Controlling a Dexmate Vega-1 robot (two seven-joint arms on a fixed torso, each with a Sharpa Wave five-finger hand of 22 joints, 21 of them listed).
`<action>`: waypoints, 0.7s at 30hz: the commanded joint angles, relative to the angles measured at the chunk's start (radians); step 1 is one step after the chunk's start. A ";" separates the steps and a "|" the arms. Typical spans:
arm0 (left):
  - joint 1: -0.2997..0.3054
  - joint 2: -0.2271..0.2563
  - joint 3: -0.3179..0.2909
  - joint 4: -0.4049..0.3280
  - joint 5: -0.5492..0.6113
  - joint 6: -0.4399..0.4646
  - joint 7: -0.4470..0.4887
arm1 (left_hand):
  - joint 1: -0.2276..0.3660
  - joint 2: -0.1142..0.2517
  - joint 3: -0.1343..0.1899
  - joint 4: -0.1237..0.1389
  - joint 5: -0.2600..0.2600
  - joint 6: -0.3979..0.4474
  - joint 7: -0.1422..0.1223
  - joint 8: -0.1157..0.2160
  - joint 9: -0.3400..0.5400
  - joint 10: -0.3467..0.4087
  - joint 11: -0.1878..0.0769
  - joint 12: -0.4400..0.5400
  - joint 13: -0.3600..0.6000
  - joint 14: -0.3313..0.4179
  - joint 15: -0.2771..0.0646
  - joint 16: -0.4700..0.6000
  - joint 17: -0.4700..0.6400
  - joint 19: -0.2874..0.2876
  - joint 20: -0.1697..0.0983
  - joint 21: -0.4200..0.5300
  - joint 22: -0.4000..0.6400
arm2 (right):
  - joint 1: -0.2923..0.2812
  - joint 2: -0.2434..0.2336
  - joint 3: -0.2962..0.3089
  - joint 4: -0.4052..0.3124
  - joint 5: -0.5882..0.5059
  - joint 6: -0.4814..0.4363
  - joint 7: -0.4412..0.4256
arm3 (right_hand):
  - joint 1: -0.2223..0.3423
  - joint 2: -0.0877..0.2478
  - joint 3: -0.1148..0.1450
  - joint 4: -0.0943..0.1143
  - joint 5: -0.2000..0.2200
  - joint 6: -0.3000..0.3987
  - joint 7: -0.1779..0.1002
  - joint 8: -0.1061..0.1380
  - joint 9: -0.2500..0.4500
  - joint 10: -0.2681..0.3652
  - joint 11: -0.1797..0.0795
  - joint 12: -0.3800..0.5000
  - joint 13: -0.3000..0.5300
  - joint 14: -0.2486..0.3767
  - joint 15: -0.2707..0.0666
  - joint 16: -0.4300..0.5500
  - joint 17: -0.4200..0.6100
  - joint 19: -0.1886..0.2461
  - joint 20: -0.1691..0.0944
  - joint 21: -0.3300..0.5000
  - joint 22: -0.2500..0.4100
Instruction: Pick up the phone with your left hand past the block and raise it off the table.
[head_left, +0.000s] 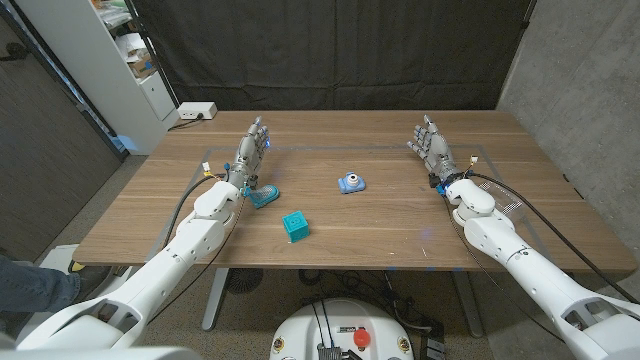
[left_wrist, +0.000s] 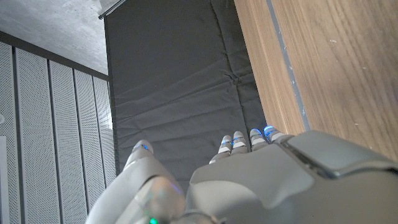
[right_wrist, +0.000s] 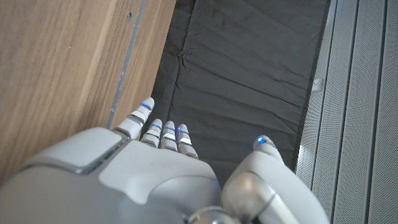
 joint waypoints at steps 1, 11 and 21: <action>0.003 0.003 -0.002 -0.002 -0.007 0.008 -0.004 | 0.011 0.005 0.007 0.001 0.005 0.001 -0.001 0.006 0.005 -0.006 -0.007 0.006 0.005 -0.017 -0.002 0.006 0.001 -0.011 0.008 0.004 0.004 | -0.006 0.010 0.002 0.005 0.008 0.010 -0.001 | 0.012 0.003 0.007 -0.001 0.006 0.007 0.008 0.007 0.002 0.005 0.008 0.007 0.002 0.002 0.005 0.006 0.003 0.006 -0.001 0.006 0.004; 0.030 0.014 -0.013 -0.042 -0.012 -0.005 -0.001 | 0.015 0.015 0.009 0.000 0.002 0.003 -0.003 0.003 0.005 -0.008 -0.010 0.003 0.005 -0.022 -0.006 0.002 0.001 -0.031 -0.001 -0.004 0.004 | -0.014 0.009 0.003 -0.003 0.006 0.009 -0.010 | 0.014 0.007 0.007 -0.001 0.007 0.010 0.007 0.007 0.002 0.008 0.008 0.007 0.003 0.005 0.006 0.007 0.003 0.004 -0.001 0.006 0.004; 0.054 0.035 -0.019 -0.094 0.012 -0.029 0.013 | 0.017 0.023 0.011 0.001 0.000 0.007 -0.003 0.003 0.006 -0.006 -0.012 0.003 0.005 -0.024 -0.011 0.001 0.002 -0.038 -0.003 -0.005 0.005 | -0.022 0.000 0.003 -0.019 -0.007 0.015 -0.020 | 0.015 0.009 0.007 -0.002 0.008 0.013 0.007 0.007 0.002 0.009 0.008 0.007 0.003 0.006 0.006 0.007 0.003 0.004 -0.001 0.007 0.004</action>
